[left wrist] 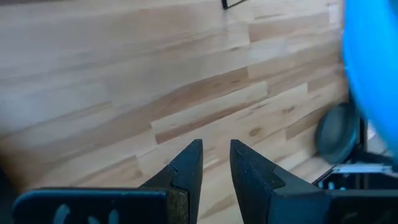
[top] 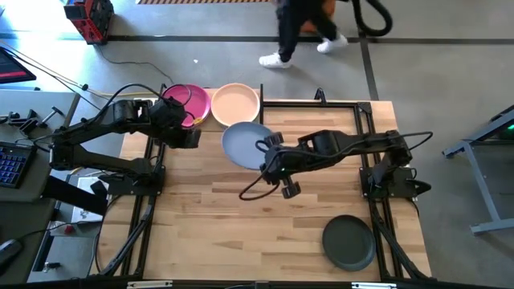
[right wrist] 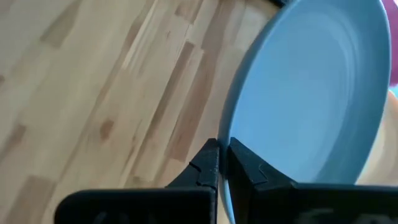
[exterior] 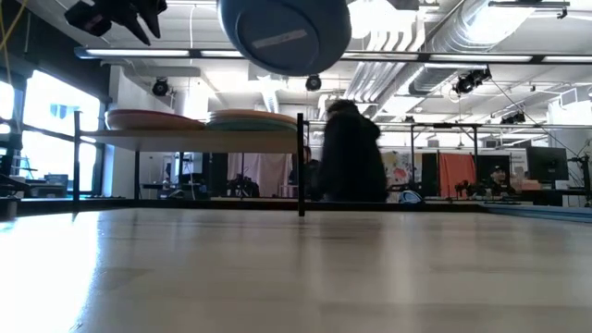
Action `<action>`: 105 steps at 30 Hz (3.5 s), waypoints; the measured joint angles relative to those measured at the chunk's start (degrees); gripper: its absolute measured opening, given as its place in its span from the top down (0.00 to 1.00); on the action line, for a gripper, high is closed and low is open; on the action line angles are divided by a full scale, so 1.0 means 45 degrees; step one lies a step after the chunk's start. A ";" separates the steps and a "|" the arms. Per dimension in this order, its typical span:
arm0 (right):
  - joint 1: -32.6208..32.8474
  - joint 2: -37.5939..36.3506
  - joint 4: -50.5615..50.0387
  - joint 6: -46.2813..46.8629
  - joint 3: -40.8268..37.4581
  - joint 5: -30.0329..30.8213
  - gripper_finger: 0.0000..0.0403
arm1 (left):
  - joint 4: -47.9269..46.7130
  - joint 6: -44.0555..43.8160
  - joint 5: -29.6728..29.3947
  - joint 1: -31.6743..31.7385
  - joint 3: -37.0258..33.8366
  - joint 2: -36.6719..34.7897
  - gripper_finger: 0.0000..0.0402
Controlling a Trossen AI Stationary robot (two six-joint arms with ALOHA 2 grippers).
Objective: Place and stack plates onto a shelf
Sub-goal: Stack the blue plate on top of the pink plate on the shelf
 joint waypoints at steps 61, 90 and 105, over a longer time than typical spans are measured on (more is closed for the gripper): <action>0.0257 0.0975 -0.1025 -0.1281 -0.0019 0.0373 1.00 | 0.3822 -0.0930 0.0568 -0.1413 -0.0005 0.3337 0.86; 0.0260 0.0936 -0.1045 -0.0307 -0.0019 0.1021 0.73 | 0.3407 0.0062 -0.0109 -0.1180 0.0000 0.3215 1.00; 0.0267 0.0882 -0.2309 0.1440 0.1445 0.1869 0.62 | 0.1321 0.0770 -0.0094 0.0750 -0.0005 0.2479 1.00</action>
